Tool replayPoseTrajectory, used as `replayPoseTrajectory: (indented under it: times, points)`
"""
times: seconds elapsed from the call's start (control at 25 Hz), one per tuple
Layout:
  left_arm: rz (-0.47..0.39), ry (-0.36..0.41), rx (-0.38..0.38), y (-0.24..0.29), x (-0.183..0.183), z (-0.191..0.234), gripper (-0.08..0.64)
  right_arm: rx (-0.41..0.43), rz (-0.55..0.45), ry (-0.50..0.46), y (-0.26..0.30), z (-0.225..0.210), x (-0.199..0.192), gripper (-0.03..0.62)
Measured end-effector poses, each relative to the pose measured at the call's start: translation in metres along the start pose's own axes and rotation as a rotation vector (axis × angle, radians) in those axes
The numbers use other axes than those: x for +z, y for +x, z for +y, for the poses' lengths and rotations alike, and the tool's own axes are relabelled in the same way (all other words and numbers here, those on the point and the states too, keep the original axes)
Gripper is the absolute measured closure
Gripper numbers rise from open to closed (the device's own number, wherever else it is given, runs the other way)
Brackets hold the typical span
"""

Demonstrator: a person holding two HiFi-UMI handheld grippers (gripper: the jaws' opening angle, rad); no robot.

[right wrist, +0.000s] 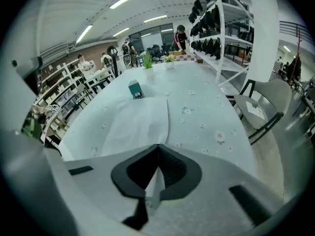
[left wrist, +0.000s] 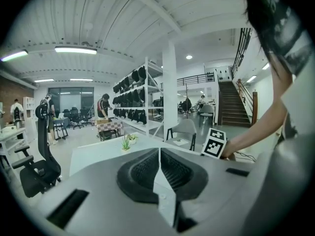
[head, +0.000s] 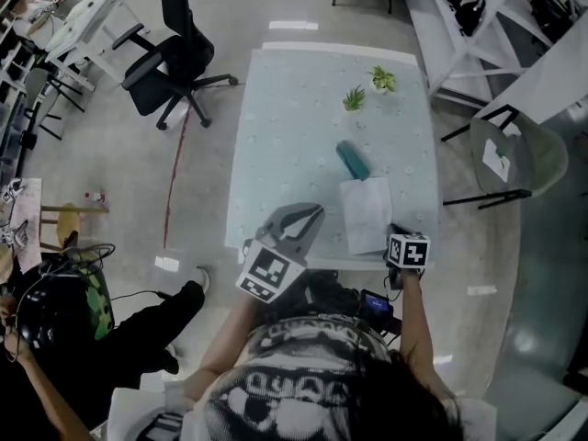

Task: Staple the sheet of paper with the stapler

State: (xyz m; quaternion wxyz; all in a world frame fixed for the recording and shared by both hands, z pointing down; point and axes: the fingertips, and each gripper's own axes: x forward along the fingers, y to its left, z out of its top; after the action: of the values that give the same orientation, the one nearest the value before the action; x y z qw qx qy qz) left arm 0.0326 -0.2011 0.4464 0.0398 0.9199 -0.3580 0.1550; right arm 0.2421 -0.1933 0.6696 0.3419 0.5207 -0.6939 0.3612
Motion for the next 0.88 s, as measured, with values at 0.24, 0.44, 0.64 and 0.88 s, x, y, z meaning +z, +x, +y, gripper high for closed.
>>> replayPoseTrajectory:
  times: [0.24, 0.44, 0.64, 0.88]
  points:
    - [0.004, -0.002, 0.005, 0.001, -0.003, 0.003, 0.551, -0.001, 0.001, -0.062, 0.007, -0.005, 0.015, 0.589]
    - [0.008, -0.001, 0.002, 0.003, -0.003, 0.001, 0.551, -0.01, 0.015, -0.135, 0.013, -0.006, 0.027, 0.588]
    - [0.009, -0.002, 0.001, 0.004, -0.003, -0.001, 0.551, -0.024, 0.036, -0.196, 0.016, -0.014, 0.031, 0.588]
    - [0.016, 0.001, -0.002, 0.004, -0.005, -0.001, 0.551, -0.019, 0.057, -0.223, 0.015, -0.023, 0.03, 0.586]
